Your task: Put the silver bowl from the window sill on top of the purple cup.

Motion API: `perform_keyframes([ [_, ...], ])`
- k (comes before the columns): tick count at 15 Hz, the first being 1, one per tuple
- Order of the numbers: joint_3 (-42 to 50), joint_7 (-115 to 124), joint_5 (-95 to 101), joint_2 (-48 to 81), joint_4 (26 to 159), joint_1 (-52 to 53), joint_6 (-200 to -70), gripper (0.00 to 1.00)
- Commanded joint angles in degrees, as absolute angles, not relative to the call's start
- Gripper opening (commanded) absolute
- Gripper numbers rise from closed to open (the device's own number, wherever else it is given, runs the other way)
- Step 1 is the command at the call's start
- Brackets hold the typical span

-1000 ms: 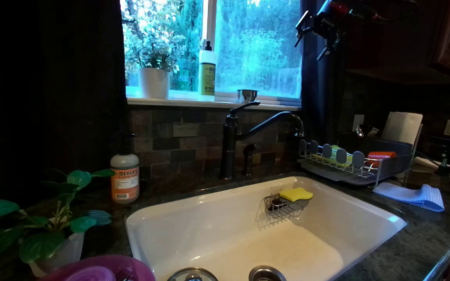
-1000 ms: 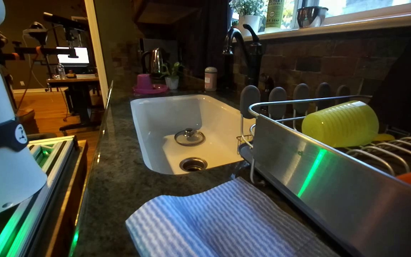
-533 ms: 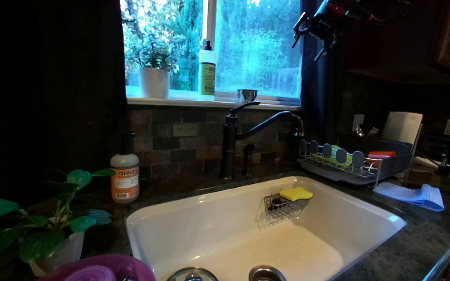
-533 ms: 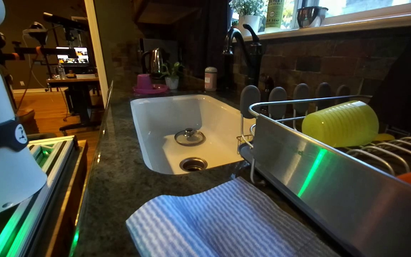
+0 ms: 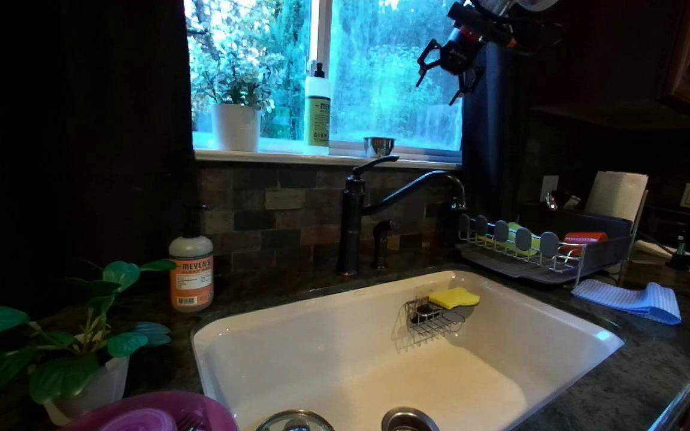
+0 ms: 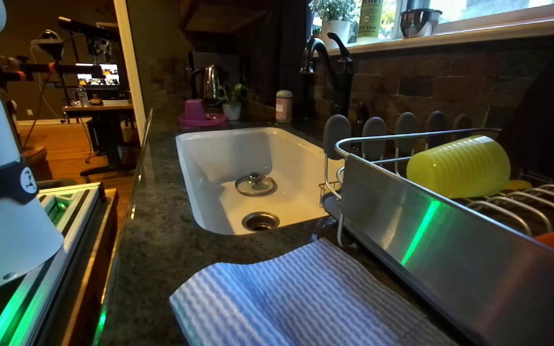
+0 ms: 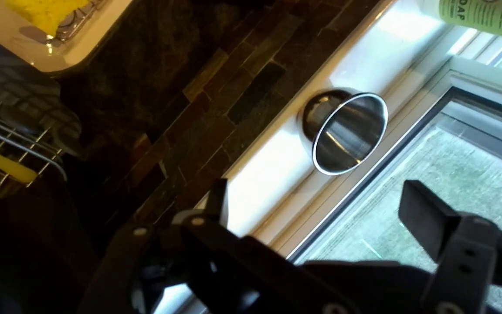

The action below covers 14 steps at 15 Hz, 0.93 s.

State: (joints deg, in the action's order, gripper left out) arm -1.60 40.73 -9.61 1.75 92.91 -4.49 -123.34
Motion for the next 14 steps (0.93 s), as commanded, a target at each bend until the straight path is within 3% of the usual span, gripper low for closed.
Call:
perform_keyframes([
  [1,-0.63,43.73,-13.28,9.31,84.56,-2.80,-120.94,1.00],
  [2,-0.18,42.57,-10.84,5.80,89.10,-2.64,-123.08,1.00],
  [14,0.79,47.27,-13.70,21.93,75.72,-2.03,-116.75,1.00],
])
